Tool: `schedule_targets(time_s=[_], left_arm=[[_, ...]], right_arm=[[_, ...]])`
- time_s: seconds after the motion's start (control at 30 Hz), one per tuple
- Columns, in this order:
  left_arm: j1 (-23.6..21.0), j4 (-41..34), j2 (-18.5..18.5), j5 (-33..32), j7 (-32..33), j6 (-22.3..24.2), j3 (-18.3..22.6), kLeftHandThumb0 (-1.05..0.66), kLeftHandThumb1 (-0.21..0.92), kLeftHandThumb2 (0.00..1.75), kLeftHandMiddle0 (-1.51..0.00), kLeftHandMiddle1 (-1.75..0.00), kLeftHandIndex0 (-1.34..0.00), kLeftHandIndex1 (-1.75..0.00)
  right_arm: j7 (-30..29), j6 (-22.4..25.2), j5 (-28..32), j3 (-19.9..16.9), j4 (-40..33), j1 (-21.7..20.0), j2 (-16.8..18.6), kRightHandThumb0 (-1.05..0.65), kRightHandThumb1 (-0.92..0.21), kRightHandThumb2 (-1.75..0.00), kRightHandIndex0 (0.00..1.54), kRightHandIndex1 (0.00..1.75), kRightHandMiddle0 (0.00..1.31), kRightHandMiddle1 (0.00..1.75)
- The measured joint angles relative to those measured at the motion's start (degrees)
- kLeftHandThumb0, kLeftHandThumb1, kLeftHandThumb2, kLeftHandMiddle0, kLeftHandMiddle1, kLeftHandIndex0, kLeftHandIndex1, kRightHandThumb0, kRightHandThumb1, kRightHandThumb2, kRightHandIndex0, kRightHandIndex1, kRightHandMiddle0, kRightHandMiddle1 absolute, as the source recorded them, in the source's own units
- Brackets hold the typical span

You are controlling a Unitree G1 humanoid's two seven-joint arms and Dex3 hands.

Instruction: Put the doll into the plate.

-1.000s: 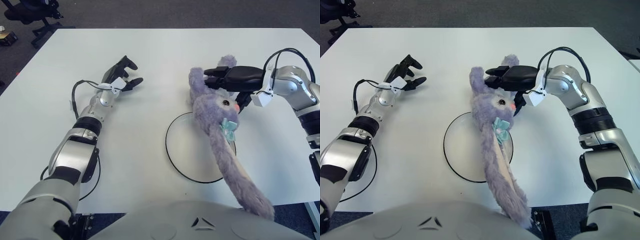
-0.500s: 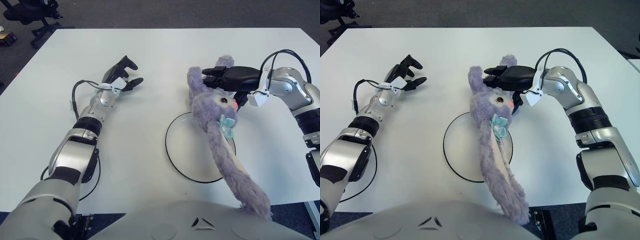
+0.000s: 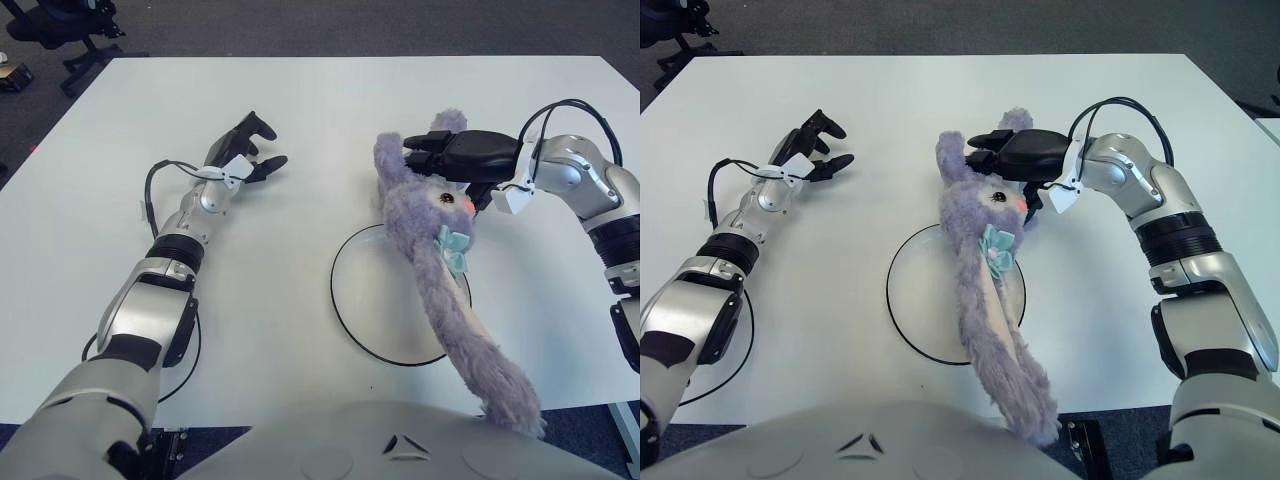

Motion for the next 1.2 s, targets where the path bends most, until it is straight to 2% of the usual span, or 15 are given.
schedule_targets(time_s=[0.03,0.1,0.23,0.27,0.3,0.43,0.67,0.83,1.2], left_arm=[[0.00,-0.03,-0.02,0.00,-0.01,0.02,0.00,-0.01,0.92,0.39,-0.36,-1.63,-0.26,-1.45],[0.01,-0.10,-0.05,0.00,-0.04,0.03,-0.01,-0.01,0.92,0.39,-0.35,-1.63,-0.26,-1.45],[0.02,-0.16,-0.07,0.00,-0.11,0.05,-0.01,-0.01,0.92,0.39,-0.35,-1.63,-0.26,-1.44],[0.02,-0.17,-0.07,0.01,-0.11,0.05,-0.01,-0.01,0.92,0.39,-0.35,-1.63,-0.26,-1.44],[0.02,-0.17,-0.08,0.01,-0.12,0.06,-0.01,-0.01,0.92,0.39,-0.35,-1.63,-0.26,-1.44],[0.02,-0.17,-0.11,0.01,-0.12,0.06,-0.02,-0.01,0.92,0.39,-0.35,-1.64,-0.26,-1.44],[0.02,-0.16,-0.10,0.00,-0.12,0.06,-0.01,-0.01,0.92,0.39,-0.35,-1.64,-0.26,-1.45],[0.02,-0.15,-0.11,0.00,-0.13,0.04,-0.01,-0.01,0.92,0.39,-0.35,-1.63,-0.26,-1.45],[0.08,-0.12,-0.07,-0.04,-0.13,-0.17,0.10,-0.01,0.92,0.39,-0.35,-1.63,-0.25,-1.45]], right_arm=[[-1.77,-0.39,-1.13,0.00,0.01,0.05,0.04,-0.09,-0.92,-0.12,0.39,1.18,0.53,0.92],[-5.36,-1.25,-3.55,0.01,0.07,0.17,0.04,-0.05,-0.92,-0.18,0.38,1.35,0.54,1.07],[-10.81,-2.60,-6.81,0.04,0.71,0.20,0.02,-0.01,-0.92,-0.23,0.38,1.47,0.54,1.21],[-11.71,-2.82,-7.30,0.05,0.91,0.20,0.00,-0.01,-0.88,-0.31,0.38,1.49,0.52,1.27],[-12.50,-3.14,-7.61,0.07,1.22,0.20,-0.03,-0.01,-0.80,-0.48,0.38,1.53,0.49,1.37],[-15.07,-4.81,-7.88,0.12,3.37,0.17,-0.32,0.00,-0.63,-0.82,0.39,1.61,0.41,1.59],[-15.67,-5.87,-6.63,0.30,7.01,0.05,-0.59,0.00,-0.55,-0.98,0.40,1.67,0.37,1.68],[-14.28,-6.06,-3.44,0.39,9.91,-0.21,-0.52,0.00,-0.49,-1.09,0.42,1.71,0.37,1.72],[-10.44,-4.19,4.61,-0.40,13.75,0.04,0.36,0.00,-0.45,-1.11,0.55,1.59,0.36,1.75]])
